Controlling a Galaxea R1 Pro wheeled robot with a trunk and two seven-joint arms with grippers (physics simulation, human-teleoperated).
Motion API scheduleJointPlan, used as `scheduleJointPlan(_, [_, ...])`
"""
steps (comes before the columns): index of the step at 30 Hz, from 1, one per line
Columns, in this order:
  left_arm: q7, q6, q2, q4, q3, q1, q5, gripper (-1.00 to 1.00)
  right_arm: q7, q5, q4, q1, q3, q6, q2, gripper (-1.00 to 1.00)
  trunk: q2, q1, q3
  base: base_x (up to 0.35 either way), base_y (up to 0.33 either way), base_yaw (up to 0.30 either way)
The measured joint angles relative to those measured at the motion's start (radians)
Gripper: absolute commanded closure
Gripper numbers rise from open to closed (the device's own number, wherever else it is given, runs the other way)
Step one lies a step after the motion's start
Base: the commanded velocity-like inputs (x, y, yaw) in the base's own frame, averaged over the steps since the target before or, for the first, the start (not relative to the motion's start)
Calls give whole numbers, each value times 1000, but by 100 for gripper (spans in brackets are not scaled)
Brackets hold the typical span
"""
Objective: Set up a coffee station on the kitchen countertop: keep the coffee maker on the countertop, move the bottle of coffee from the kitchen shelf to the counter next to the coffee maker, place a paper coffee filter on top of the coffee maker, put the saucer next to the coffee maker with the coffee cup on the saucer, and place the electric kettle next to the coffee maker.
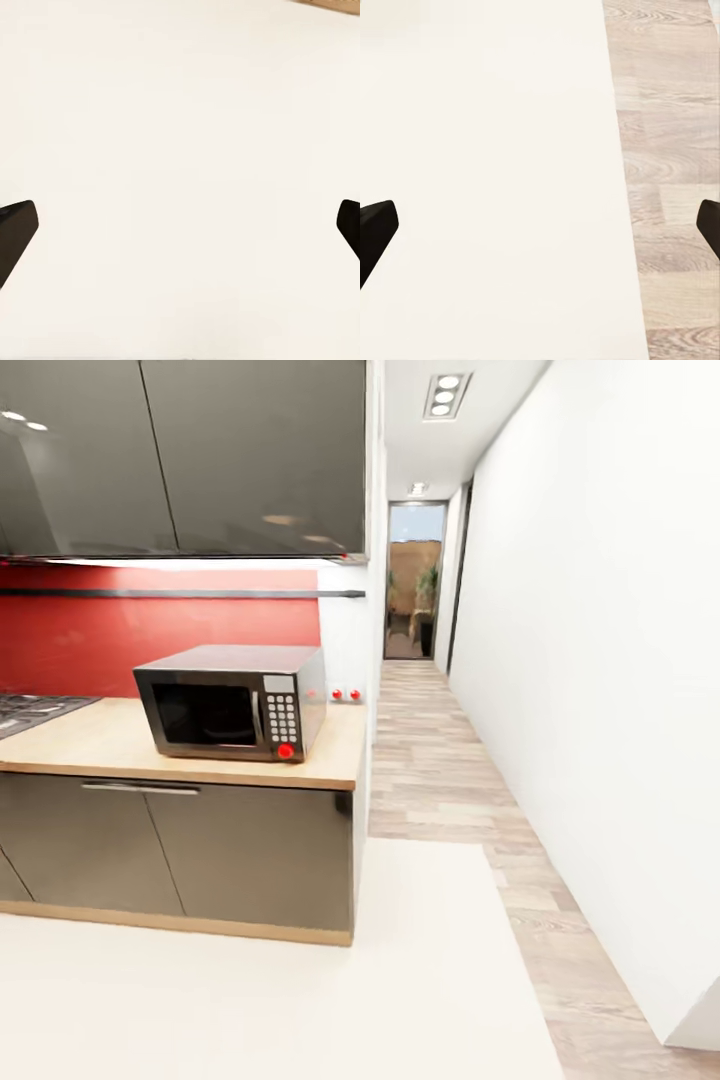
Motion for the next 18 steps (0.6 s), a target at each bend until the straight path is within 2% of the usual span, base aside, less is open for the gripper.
scheduleJointPlan(18, [0,0,0,0,0,0,0,-100,0,1,0,0,2,0,0,-100,126,-69,39,0,0,241])
